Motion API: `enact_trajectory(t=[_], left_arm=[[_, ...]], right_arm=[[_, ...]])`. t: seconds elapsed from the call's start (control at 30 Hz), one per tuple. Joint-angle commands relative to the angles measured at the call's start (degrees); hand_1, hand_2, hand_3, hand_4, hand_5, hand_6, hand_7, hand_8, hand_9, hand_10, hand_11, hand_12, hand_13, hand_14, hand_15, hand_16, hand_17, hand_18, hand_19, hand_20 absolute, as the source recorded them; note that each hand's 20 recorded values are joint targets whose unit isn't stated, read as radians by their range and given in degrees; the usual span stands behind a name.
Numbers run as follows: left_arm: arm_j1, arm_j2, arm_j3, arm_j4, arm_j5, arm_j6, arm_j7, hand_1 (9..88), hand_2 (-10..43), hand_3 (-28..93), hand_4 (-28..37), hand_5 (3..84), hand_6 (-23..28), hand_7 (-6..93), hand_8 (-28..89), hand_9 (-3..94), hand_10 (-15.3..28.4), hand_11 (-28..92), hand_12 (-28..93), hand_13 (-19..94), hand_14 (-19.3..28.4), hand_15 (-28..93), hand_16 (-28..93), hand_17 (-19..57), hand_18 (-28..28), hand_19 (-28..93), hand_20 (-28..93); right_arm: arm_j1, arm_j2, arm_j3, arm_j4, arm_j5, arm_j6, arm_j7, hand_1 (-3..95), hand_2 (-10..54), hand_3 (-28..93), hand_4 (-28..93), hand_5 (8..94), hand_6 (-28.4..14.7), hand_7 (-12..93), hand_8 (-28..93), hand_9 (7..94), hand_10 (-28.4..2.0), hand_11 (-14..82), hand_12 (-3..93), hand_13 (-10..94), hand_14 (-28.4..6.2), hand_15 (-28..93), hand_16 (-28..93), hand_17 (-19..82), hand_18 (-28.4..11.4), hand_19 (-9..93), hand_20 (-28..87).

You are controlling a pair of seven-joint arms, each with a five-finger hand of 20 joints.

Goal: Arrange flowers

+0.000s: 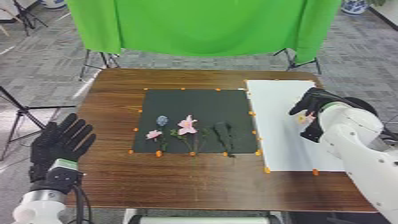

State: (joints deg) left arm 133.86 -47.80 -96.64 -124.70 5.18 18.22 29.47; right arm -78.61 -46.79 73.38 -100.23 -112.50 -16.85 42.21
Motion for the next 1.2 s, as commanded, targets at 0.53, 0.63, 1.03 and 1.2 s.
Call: enact_trajectory(t=[0.53,0.63,1.03,1.2], left_arm=[[0.04,-0.55,0.09,-0.19,-0.21,0.43,-0.99,31.1,13.8,72,-28.3,45.2,9.7,17.1,-9,39.9,16.3,27,14,29,16.7,49,-6,-6.1,16.7,42,11],[-0.27,-0.62,0.26,-0.21,-2.03,-0.21,-0.5,31.1,13.8,72,-28.3,45.3,9.7,17.1,-9,39.9,16.3,27,14,29,16.7,49,-6,-6.1,16.7,42,11],[-0.14,-1.08,0.35,-0.26,-1.32,0.0,-0.67,30.9,14.3,72,-28.3,45.5,9.7,17.1,-9,40.0,16.2,27,14,30,16.8,49,-6,-6.1,16.7,42,11],[0.38,-0.91,0.14,-0.37,-1.6,-0.25,-0.23,30.9,14.3,72,-28.3,45.5,9.7,17.2,-9,40.0,16.2,27,14,29,16.8,49,-6,-6.1,16.7,42,11]], right_arm=[[-0.72,-0.57,-0.4,3.4,4.11,-5.59,2.59,43.4,-4.7,80,-27,51.4,-2.3,23,-13,51.8,-14.1,13.1,15.3,52,-14.0,40,17,30,-21.4,78,28],[-0.77,-1.0,-0.66,4.08,5.2,-5.55,2.52,44.4,-4.2,79,-28,52.9,-2.7,27,-14,56.2,-15.6,20.2,18.4,54,-12.8,45,18,31,-20.8,79,29],[-2.12,-0.89,-1.76,4.11,2.06,-2.33,0.5,55.9,-6.3,72,-28,59.7,0.3,54,4,72.8,-9.7,14.9,40.9,64,-7.6,44,34,33,-19.6,80,32],[-2.68,-0.13,-0.95,0.94,1.5,-0.87,-0.5,56.3,-6.4,72,-28,60.0,0.5,55,5,73.4,-9.4,14.8,41.9,64,-7.0,44,36,33,-19.6,80,32]])
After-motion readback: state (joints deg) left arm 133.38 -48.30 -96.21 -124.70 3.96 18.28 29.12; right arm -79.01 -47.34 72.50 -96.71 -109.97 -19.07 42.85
